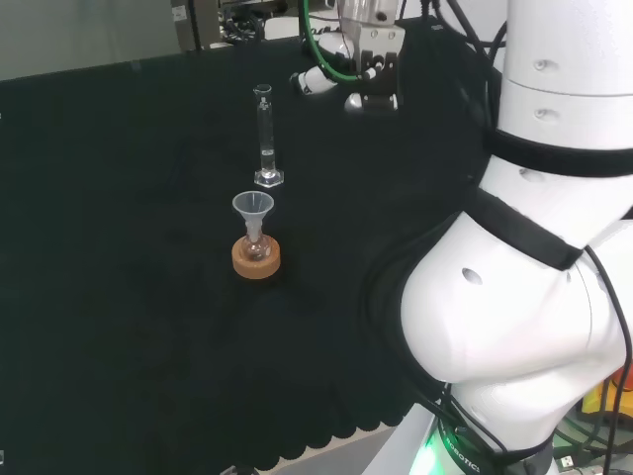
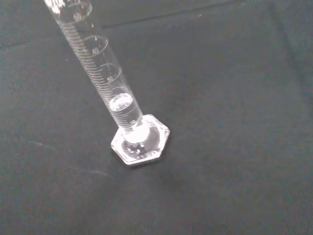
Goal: Pick up the graduated cylinder.
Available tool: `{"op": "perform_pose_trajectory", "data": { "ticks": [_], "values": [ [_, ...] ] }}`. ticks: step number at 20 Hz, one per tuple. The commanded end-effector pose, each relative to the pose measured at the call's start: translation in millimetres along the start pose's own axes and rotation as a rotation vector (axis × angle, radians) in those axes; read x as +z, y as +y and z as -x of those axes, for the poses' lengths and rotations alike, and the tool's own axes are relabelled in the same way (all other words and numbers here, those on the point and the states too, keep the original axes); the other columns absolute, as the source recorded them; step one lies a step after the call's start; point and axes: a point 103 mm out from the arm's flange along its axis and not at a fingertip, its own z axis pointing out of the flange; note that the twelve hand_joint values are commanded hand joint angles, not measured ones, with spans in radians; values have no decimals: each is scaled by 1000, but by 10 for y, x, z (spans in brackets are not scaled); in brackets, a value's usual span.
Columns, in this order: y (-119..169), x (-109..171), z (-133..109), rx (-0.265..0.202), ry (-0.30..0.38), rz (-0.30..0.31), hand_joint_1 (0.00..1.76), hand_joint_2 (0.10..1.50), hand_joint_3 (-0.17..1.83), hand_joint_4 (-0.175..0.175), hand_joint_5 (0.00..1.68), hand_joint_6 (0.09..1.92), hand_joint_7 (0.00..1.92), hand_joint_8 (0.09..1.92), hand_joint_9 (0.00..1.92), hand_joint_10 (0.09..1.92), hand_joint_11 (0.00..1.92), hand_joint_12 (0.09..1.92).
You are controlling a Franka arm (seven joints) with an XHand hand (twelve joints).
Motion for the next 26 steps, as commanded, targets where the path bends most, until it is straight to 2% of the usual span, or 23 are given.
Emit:
{"op": "perform_pose_trajectory", "data": {
  "ticks": [1, 10, 15, 17, 20, 26],
  "values": [
    [176, 230, 117, -79, 102, 56, 609, 1116, -175, -51, 232, 87, 130, 669, 381, 716, 173, 1375],
    [100, 543, 206, -178, 205, 38, 757, 1047, -175, -58, 327, 87, 204, 683, 486, 666, 282, 1347],
    [109, 748, 191, -215, 304, 77, 829, 1015, -175, -58, 356, 87, 251, 688, 529, 646, 311, 1337],
    [133, 830, 166, -249, 355, 87, 843, 1010, -175, -59, 379, 87, 268, 687, 541, 635, 321, 1330],
    [184, 909, 94, -286, 392, 89, 852, 1004, -175, -59, 392, 87, 275, 681, 542, 618, 326, 1319],
    [297, 1038, -1, -328, 516, 135, 870, 997, -175, -58, 395, 87, 281, 677, 541, 611, 322, 1315]
  ]
}}
